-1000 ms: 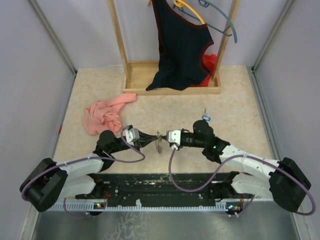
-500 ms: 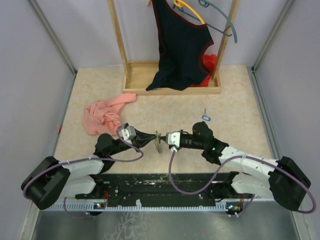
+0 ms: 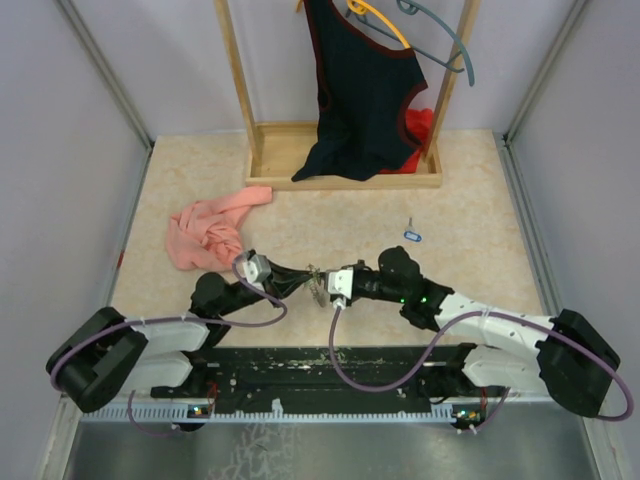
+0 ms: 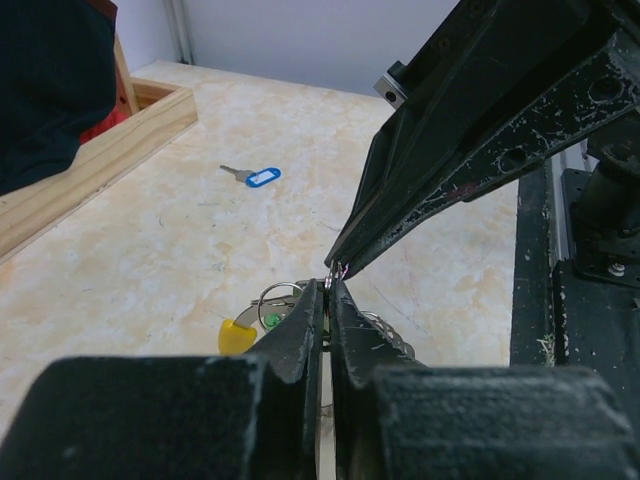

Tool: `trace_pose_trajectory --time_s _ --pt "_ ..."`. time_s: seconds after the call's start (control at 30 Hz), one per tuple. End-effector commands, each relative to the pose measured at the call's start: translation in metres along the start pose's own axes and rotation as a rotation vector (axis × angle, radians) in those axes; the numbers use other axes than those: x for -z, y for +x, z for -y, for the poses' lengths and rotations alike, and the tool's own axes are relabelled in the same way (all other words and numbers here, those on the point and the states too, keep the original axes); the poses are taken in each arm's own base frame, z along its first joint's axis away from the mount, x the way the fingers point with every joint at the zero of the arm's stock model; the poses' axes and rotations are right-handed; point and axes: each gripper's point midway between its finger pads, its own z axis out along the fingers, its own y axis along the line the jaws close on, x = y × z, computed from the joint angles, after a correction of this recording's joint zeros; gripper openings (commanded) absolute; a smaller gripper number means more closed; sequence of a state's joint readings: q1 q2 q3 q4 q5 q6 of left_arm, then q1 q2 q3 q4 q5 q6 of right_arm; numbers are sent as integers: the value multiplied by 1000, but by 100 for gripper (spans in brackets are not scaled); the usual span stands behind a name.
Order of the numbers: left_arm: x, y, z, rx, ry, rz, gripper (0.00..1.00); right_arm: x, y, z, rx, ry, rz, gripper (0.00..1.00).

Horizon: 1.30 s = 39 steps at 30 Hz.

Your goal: Put the keys on the keyring

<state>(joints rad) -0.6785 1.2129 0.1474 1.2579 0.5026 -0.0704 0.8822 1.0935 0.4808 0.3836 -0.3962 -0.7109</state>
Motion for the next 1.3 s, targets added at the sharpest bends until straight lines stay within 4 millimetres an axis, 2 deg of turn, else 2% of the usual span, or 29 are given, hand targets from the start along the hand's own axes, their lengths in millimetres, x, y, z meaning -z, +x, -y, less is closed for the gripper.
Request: trace_pose_trajectory --time_s 0.0,0.13,0.4,0.87,1.27 --pt "4 -10 1 -42 -3 53 10 3 -23 22 68 32 13 0" --pt "5 -7 3 -39 7 28 23 4 -30 22 80 2 16 0" --pt "5 0 7 -19 39 -41 33 3 -34 19 89 -47 14 0" --pt "-11 12 4 -100 126 -184 37 4 -35 18 90 -62 11 0" --pt "-11 21 11 -149 210 -240 35 4 -38 20 91 -54 19 0"
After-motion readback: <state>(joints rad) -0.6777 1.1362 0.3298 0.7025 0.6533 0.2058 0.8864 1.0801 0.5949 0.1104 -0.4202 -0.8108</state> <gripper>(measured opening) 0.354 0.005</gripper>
